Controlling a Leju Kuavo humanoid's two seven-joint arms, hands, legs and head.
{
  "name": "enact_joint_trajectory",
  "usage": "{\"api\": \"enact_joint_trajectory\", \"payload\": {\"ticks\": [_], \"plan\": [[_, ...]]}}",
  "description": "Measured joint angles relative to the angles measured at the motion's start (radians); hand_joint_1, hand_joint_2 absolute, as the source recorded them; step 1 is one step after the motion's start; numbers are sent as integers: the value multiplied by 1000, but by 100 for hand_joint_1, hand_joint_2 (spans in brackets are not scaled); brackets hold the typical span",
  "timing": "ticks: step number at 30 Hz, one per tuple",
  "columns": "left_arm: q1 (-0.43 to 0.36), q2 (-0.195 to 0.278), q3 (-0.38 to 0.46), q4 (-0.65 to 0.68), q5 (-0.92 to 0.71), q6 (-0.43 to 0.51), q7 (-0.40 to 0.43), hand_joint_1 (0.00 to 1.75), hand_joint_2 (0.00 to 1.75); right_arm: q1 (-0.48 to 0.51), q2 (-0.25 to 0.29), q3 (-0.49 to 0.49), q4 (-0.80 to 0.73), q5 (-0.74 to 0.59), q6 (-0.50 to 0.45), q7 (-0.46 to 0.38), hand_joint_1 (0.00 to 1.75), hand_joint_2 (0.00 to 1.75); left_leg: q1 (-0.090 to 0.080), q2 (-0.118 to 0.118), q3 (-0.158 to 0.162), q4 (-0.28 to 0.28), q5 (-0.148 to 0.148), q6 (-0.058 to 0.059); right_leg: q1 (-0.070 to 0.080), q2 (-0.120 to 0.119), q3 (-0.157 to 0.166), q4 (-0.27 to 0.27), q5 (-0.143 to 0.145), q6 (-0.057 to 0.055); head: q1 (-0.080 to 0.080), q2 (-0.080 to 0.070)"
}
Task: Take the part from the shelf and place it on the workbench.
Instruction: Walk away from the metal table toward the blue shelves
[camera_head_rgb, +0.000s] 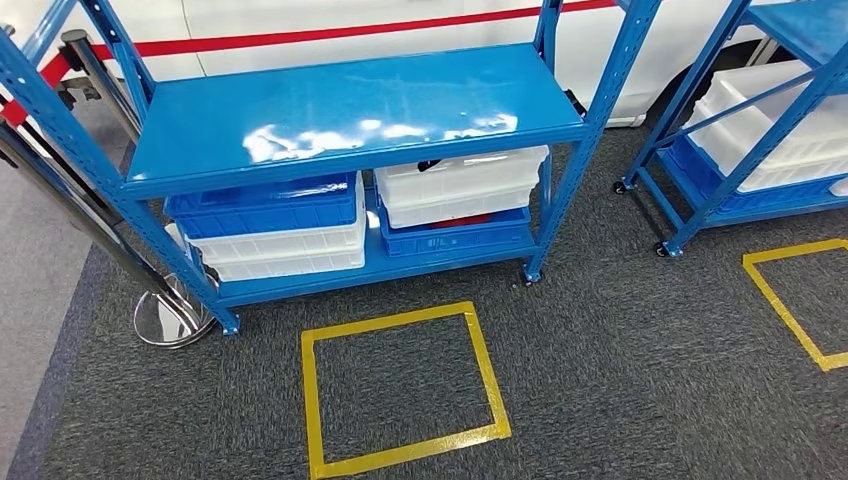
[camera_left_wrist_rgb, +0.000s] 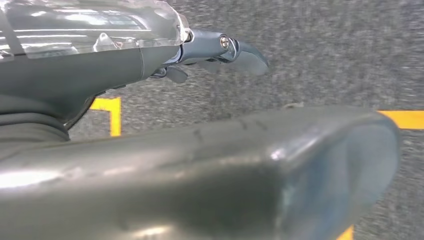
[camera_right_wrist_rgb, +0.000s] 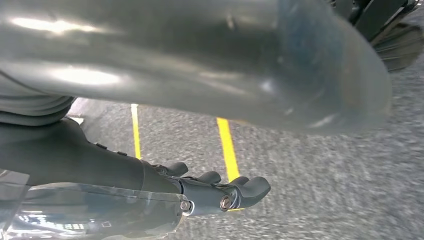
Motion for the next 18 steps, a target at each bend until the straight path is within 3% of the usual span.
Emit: {"api": "enact_joint_trajectory", "payload": {"ticks": [2, 5, 7, 10, 11, 12, 13, 15, 16, 17, 18], "plan": [[-3, 0, 0, 0, 0, 0, 0, 0, 0, 1, 0, -1, 0, 2, 0, -2, 0, 0, -3, -1, 13, 0, -16, -12, 5, 0, 7, -56, 52, -11, -1, 0], [-5, 0, 0, 0, -1, 1, 0, 0, 0, 0, 1, -4, 0, 4, 2, -3, 0, 0, -4, 0, 19, 20, -13, -29, 2, 2, 26, -69, 47, -30, -2, 0], [-6, 1, 0, 0, -3, 1, 1, 0, 0, 0, 2, -8, 0, 5, 5, -4, 0, 0, -1, 4, -21, 98, -19, -39, -1, 1, 51, -80, 38, -41, -4, 0], [-6, 1, 0, 0, -5, 1, 1, 0, 0, -1, 2, -13, 0, 5, 9, -4, 0, 0, 3, 8, -133, 253, -89, -50, 0, 0, 78, -87, 18, -48, -6, 0], [-5, 1, 0, 0, -5, 1, 1, 0, 0, 0, 2, -14, 0, 5, 9, -4, 0, 0, 3, 8, -158, 270, -107, -51, 0, 1, 89, -87, 9, -48, -6, 0], [-4, 1, 0, 0, -5, 1, 1, 0, 0, 0, 2, -15, 0, 5, 9, -4, 0, 0, 3, 8, -170, 258, -103, -50, 1, 2, 101, -87, 0, -48, -6, 0], [-3, 1, 0, 0, -5, 1, 1, 0, 0, 1, 2, -15, 0, 5, 10, -4, 0, 0, 2, 8, -168, 217, -75, -46, 2, 2, 114, -87, -10, -47, -6, 0], [-1, 2, 0, 0, -5, 1, 1, 0, 0, 2, 4, -16, 0, 5, 11, -4, 0, 0, -3, 10, -146, 102, 25, -31, 3, 2, 137, -88, -28, -44, -4, 0], [0, 3, 0, 0, -5, 1, 1, 0, 0, 1, 5, -16, 0, 5, 11, -4, 0, 0, -8, 11, -137, 58, 59, -23, 3, 4, 144, -89, -36, -40, -3, 0], [1, 3, 0, -1, -5, 2, 1, 0, 0, 0, 6, -16, 0, 5, 11, -3, 0, 0, -12, 11, -131, 31, 80, -15, 3, 5, 151, -91, -42, -35, -2, 0], [2, 4, 0, -1, -5, 2, 1, 0, 0, 0, 7, -16, 0, 5, 11, -3, 0, 0, -16, 11, -128, 21, 83, -9, 2, 6, 157, -89, -43, -27, 0, 0]]}}
